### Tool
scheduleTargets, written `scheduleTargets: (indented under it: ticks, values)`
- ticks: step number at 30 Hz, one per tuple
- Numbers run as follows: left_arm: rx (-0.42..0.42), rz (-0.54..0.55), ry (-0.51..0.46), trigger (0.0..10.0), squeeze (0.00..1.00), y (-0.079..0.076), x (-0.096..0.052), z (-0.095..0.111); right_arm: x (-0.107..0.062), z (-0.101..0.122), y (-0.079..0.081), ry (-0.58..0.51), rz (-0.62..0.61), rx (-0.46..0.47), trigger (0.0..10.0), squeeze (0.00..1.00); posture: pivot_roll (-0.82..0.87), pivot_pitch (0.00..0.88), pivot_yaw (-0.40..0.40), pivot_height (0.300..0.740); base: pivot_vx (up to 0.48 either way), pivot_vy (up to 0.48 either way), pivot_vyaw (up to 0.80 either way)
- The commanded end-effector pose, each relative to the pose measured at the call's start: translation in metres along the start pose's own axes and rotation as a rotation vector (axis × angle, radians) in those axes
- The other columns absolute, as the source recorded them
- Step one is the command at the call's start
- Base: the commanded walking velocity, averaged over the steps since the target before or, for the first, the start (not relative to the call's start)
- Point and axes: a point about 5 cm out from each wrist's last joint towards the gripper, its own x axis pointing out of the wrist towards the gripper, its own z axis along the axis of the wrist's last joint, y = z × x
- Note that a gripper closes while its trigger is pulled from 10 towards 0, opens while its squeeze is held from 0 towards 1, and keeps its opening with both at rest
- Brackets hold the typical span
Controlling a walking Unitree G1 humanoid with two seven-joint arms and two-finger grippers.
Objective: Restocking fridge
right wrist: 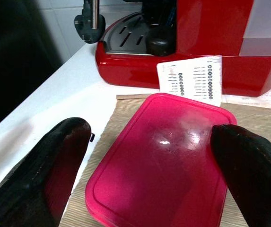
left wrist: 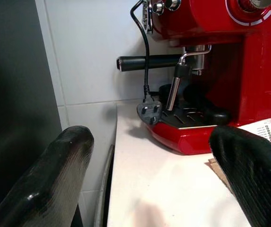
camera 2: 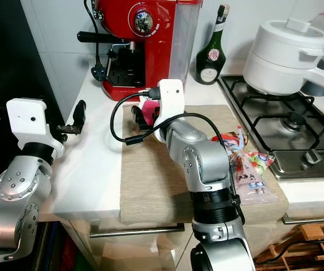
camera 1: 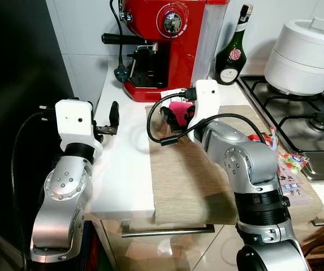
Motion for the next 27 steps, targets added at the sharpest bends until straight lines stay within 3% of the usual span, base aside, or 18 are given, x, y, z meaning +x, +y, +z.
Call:
scheduleTargets:
  ticks: [1, 3, 4, 6, 12, 17, 18, 24, 27]
  values:
    - [0.003, -0.001, 0.003, 10.0, 0.00, -0.001, -0.001, 0.001, -0.002, 0.019, -0.002, -0.116, -0.018, -0.057, 10.0, 0.00, 0.00, 0.000, -0.024, 0.740, 0.000, 0.000, 0.00]
    - [0.004, -0.002, 0.003, 10.0, 0.00, -0.002, 0.000, 0.001, -0.002, 0.023, -0.003, -0.148, -0.022, -0.073, 10.0, 0.00, 0.00, 0.000, -0.023, 0.740, 0.000, 0.000, 0.00]
    - [0.007, -0.006, 0.000, 10.0, 0.00, -0.002, 0.000, 0.001, -0.006, 0.032, -0.005, -0.243, -0.031, -0.095, 10.0, 0.00, 0.00, 0.000, -0.021, 0.740, 0.000, 0.000, 0.00]
    - [0.009, -0.010, -0.002, 10.0, 0.00, -0.002, 0.001, 0.001, -0.010, 0.038, -0.006, -0.312, -0.036, -0.113, 10.0, 0.00, -0.01, 0.000, -0.019, 0.740, 0.000, 0.000, 0.00]
    - [0.007, -0.025, 0.003, 10.0, 0.00, -0.003, 0.001, 0.001, -0.021, 0.037, -0.008, -0.390, -0.026, -0.123, 10.0, 0.00, -0.01, 0.000, -0.015, 0.740, 0.000, 0.000, 0.00]
    - [0.010, -0.030, 0.016, 10.0, 0.00, -0.003, 0.001, -0.001, -0.031, 0.025, -0.011, -0.303, 0.022, -0.045, 10.0, 0.00, -0.01, 0.000, -0.018, 0.740, 0.000, 0.000, 0.00]
    - [0.012, -0.026, 0.019, 10.0, 0.00, -0.002, 0.001, -0.002, -0.045, 0.023, -0.012, -0.271, 0.068, -0.030, 10.0, 0.00, -0.03, 0.000, -0.014, 0.740, 0.000, 0.000, 0.00]
    - [0.008, -0.033, 0.016, 10.0, 0.00, -0.003, 0.004, -0.003, -0.061, 0.028, -0.013, -0.231, 0.153, -0.009, 10.0, 0.00, -0.06, 0.000, 0.001, 0.740, 0.000, 0.000, 0.00]
    - [0.002, -0.046, 0.011, 10.0, 0.00, -0.005, 0.007, -0.002, -0.067, 0.023, -0.014, -0.145, 0.227, -0.026, 10.0, 0.00, -0.07, 0.000, 0.013, 0.740, 0.000, 0.000, 0.00]
